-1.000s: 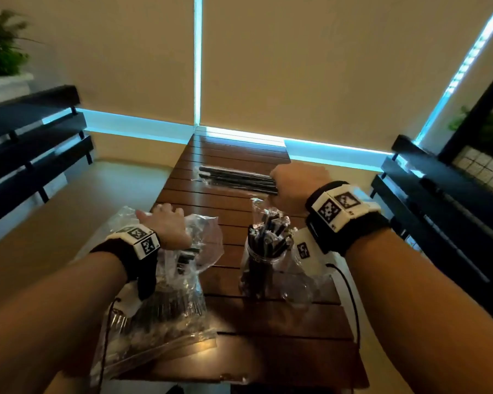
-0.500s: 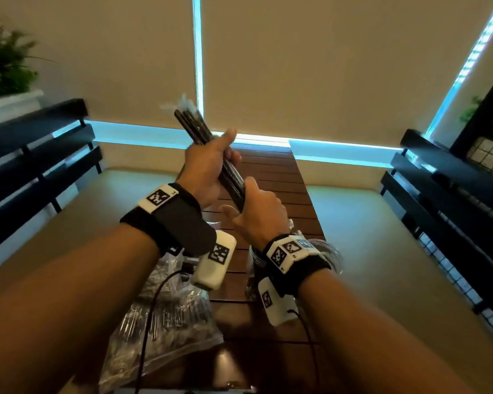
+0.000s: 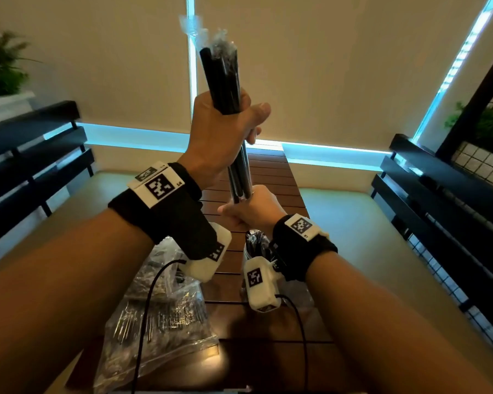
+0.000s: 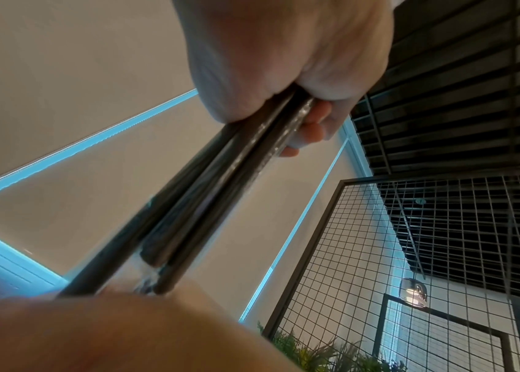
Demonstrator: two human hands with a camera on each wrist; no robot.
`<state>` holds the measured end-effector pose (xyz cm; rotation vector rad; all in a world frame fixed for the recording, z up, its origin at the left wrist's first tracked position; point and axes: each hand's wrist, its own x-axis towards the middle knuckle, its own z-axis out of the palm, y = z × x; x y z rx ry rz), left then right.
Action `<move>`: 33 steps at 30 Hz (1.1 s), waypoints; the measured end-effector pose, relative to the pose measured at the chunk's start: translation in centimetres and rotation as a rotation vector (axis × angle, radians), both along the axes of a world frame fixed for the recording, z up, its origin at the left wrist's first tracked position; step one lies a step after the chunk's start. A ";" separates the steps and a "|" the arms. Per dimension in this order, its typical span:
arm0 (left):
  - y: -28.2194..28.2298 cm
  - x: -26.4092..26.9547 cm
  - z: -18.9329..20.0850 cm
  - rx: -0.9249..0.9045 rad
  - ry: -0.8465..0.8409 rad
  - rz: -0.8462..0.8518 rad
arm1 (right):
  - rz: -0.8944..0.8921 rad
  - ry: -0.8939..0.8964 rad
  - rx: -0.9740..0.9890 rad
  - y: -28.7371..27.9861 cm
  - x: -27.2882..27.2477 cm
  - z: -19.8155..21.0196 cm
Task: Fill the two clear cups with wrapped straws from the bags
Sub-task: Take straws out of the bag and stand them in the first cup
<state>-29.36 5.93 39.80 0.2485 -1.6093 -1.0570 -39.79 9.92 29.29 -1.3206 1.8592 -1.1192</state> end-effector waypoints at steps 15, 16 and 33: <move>-3.3 -0.4 -6.0 0.088 -0.181 0.059 | -0.175 0.586 0.157 2.0 -3.2 -2.0; -3.5 -0.6 -6.8 0.107 -0.211 0.068 | -0.199 0.614 0.200 2.4 -3.7 -2.4; -2.1 -5.8 -16.8 0.326 -0.388 -0.160 | -0.295 0.255 -0.085 2.9 -3.7 -10.8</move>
